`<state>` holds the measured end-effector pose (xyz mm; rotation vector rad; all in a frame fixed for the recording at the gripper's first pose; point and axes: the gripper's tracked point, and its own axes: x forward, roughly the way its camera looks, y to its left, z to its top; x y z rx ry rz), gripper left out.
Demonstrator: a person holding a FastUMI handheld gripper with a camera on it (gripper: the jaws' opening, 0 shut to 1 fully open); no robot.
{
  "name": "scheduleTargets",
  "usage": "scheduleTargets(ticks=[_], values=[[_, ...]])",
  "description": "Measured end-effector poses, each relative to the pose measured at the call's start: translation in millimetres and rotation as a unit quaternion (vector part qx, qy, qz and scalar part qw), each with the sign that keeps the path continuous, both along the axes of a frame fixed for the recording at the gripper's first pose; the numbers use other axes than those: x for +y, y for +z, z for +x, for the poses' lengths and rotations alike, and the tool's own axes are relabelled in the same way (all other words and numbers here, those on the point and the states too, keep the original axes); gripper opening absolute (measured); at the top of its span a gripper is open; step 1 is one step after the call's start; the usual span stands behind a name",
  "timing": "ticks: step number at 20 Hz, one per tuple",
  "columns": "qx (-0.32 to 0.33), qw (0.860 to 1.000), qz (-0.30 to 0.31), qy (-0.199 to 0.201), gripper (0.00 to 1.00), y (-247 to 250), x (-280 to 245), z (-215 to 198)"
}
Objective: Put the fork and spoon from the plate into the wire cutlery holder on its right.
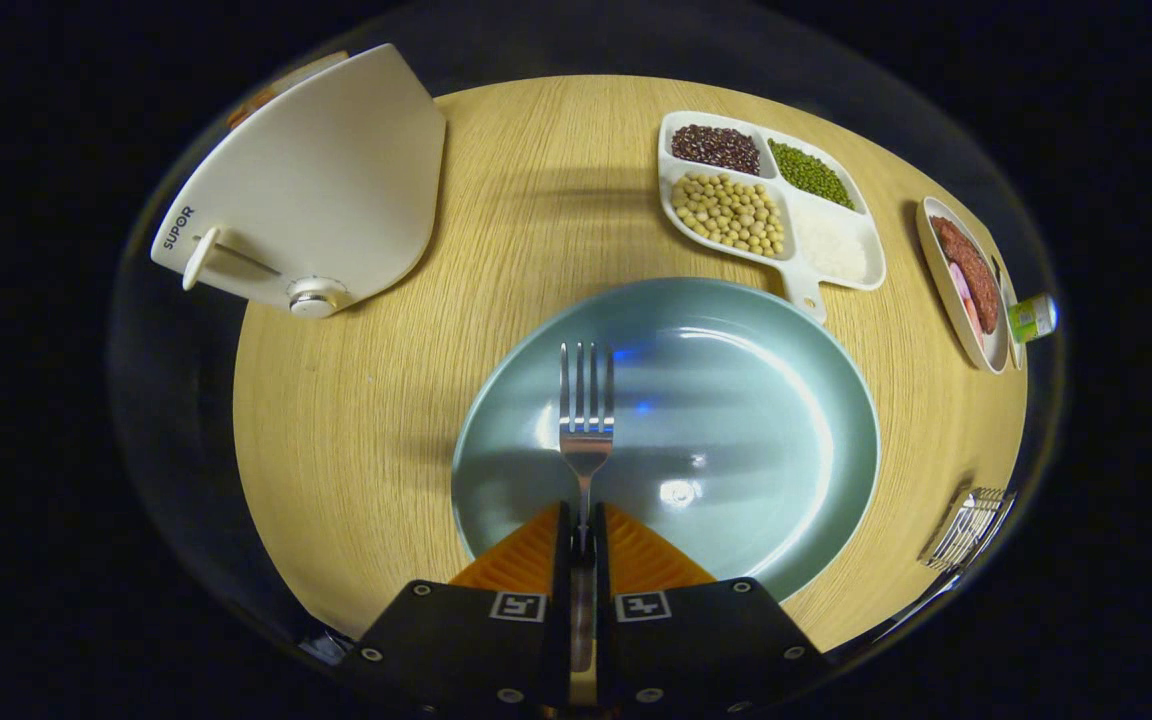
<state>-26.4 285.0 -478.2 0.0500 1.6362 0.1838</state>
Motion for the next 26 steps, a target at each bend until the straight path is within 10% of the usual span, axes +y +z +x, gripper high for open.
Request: scheduleTargets(ticks=[12,26], values=[[-0.084,0.996,0.008,-0.013,0.03,57,-77,6],[-0.107,0.982,-0.049,-0.148,0.03,109,-307,-65]])
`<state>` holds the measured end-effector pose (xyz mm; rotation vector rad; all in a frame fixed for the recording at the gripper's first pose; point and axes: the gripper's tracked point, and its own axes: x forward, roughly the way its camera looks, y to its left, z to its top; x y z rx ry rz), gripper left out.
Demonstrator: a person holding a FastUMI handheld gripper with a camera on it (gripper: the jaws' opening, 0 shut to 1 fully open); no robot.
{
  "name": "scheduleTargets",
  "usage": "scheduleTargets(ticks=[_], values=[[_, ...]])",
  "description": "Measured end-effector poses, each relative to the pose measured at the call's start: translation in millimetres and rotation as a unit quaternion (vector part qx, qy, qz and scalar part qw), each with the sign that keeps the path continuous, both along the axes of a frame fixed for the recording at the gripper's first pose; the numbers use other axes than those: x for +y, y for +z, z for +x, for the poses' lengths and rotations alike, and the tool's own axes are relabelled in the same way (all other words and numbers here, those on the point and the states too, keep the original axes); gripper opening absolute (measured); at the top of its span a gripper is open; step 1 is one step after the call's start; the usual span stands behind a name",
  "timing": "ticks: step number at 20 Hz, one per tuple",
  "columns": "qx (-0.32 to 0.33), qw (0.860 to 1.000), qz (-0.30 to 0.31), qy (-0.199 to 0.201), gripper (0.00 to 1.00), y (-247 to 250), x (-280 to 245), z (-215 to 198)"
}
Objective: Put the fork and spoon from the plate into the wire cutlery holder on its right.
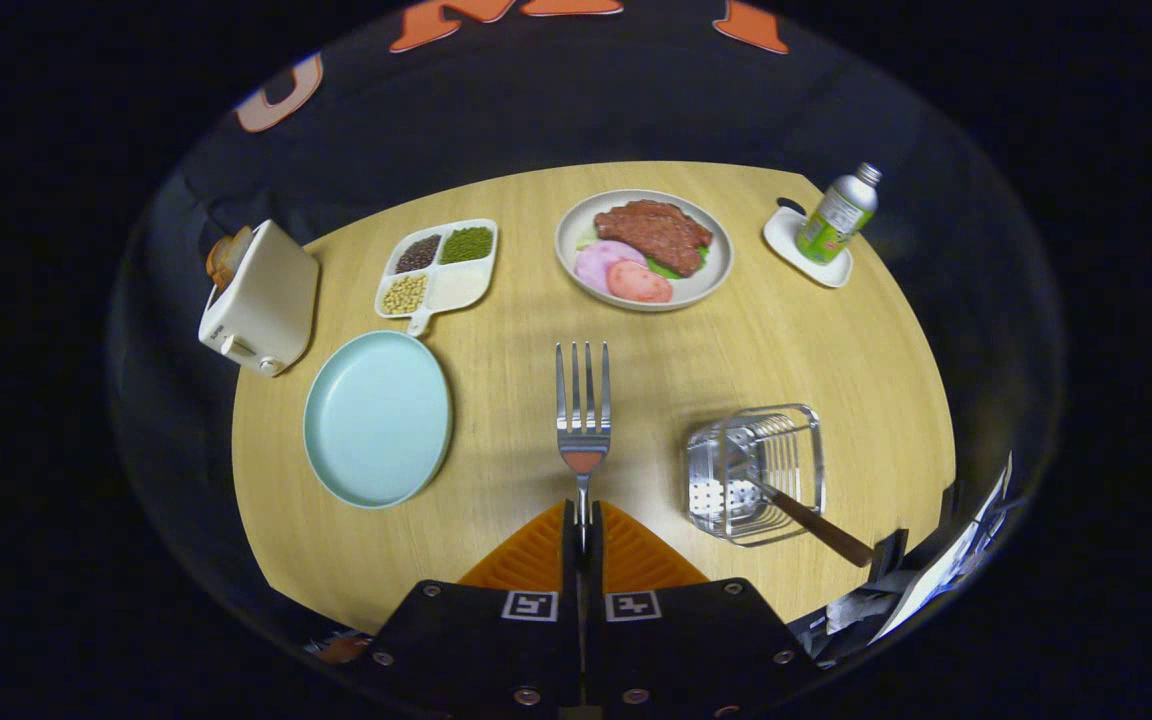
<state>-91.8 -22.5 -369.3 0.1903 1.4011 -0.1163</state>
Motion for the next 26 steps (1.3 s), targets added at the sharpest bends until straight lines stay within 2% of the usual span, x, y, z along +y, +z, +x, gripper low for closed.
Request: scheduleTargets(ticks=[4,12,14,18,22,24,25,26], values=[[0.013,0.999,-0.017,-0.029,0.03,2,-49,-24],[0.038,0.999,-0.020,-0.022,0.03,-7,-80,-46],[0.038,0.999,-0.031,-0.010,0.04,-7,-86,-46],[0.027,1.000,-0.015,0.003,0.08,-5,-82,-36],[-0.027,1.000,-0.001,0.000,0.10,14,-82,-7],[-0.077,0.997,-0.008,0.012,0.18,24,-88,15],[-0.109,0.994,-0.008,0.016,0.33,35,-89,28],[-0.142,0.990,-0.006,0.015,0.40,47,-89,41]])
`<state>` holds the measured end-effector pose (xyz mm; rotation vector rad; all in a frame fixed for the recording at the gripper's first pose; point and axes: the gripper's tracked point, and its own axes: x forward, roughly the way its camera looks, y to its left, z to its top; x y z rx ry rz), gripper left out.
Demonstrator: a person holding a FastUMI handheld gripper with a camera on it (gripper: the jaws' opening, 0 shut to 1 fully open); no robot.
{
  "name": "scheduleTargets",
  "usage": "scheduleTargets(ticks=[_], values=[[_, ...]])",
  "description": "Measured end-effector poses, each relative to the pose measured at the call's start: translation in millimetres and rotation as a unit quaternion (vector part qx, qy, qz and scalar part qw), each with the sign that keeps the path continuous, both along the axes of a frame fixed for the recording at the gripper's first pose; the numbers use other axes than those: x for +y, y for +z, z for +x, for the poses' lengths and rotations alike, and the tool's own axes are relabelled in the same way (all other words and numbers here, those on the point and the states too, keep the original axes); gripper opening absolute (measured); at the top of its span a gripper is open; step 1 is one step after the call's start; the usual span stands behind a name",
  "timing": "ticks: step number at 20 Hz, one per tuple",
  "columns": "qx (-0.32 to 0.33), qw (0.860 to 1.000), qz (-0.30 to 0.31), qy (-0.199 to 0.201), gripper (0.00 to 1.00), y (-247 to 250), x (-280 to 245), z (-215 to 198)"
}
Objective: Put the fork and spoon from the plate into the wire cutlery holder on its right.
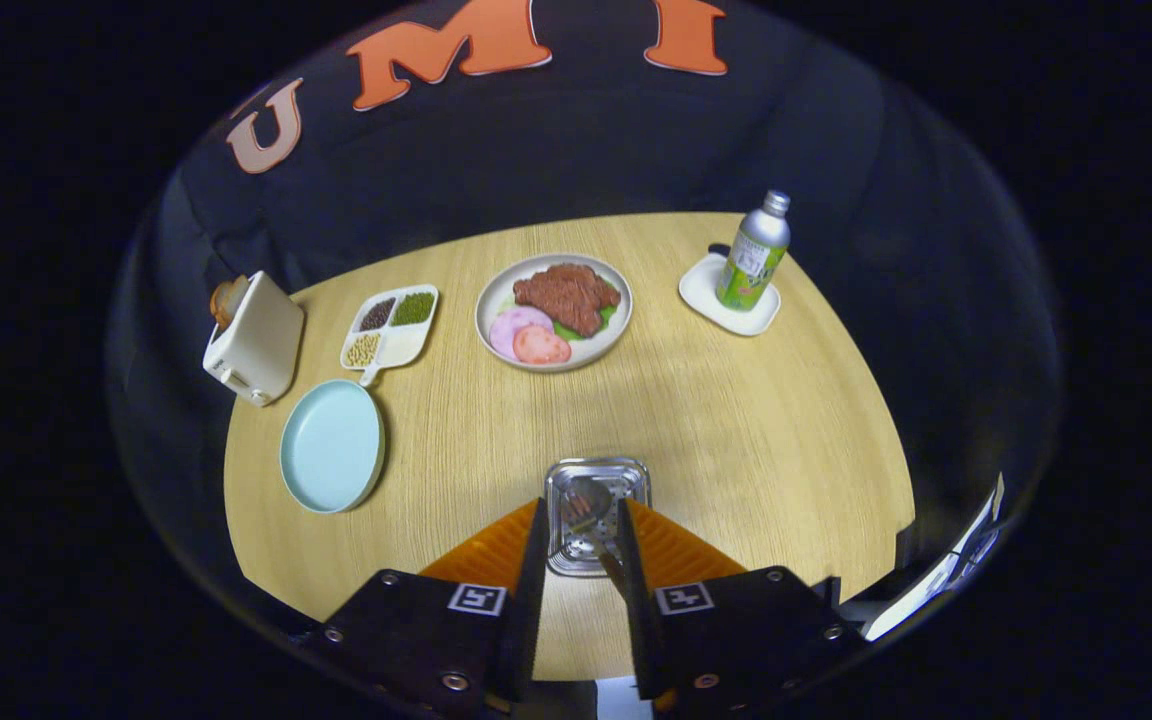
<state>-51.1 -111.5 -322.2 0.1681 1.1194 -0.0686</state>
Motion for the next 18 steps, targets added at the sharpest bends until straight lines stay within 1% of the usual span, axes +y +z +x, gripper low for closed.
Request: scheduleTargets(ticks=[1,2,3,5,7,9,11,15,16,18], values=[[-0.036,0.999,0.003,-0.001,0.52,13,0,14],[-0.076,0.997,0.004,-0.006,0.58,28,-1,28],[-0.117,0.993,0.002,-0.008,0.68,45,-3,42],[-0.197,0.980,-0.016,-0.007,0.80,82,-9,65],[-0.265,0.964,-0.039,0.000,0.90,119,-12,79],[-0.322,0.946,-0.049,-0.001,0.96,154,-11,89],[-0.372,0.927,-0.058,-0.006,0.97,182,-12,94],[-0.462,0.882,-0.086,-0.019,0.97,237,-22,97],[-0.476,0.874,-0.092,-0.025,0.97,246,-24,98],[-0.494,0.864,-0.093,-0.027,0.97,259,-23,95]])
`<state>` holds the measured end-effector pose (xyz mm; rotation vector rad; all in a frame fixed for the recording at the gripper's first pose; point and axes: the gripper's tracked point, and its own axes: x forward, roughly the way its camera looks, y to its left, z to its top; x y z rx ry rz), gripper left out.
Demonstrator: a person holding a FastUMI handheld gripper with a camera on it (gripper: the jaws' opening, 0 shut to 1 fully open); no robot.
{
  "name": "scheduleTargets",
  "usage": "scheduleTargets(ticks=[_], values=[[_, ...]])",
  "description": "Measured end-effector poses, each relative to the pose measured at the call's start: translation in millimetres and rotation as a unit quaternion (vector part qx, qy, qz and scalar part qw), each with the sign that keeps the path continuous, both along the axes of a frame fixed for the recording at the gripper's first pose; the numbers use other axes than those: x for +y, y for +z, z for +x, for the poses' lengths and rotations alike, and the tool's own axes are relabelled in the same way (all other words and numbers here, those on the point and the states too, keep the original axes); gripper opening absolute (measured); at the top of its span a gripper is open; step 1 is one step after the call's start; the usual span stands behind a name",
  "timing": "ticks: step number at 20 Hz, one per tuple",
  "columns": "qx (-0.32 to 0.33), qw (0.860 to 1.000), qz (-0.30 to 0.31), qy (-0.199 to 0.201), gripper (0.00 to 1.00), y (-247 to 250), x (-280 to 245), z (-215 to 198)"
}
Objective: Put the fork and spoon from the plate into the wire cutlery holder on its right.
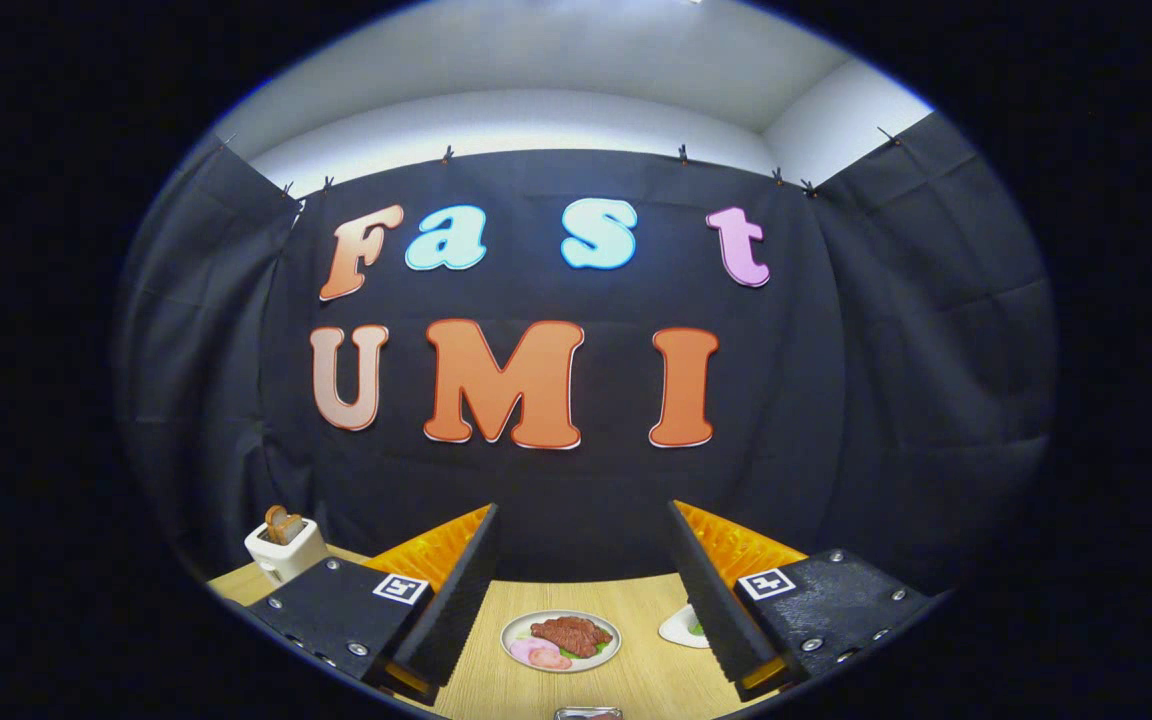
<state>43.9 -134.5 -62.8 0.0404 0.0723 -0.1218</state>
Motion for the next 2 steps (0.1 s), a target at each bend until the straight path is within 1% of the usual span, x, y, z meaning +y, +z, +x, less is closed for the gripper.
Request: scheduleTargets(ticks=[2], values=[[-0.022,1.000,-0.009,-0.001,0.97,13.4,1.1,-1.3]])
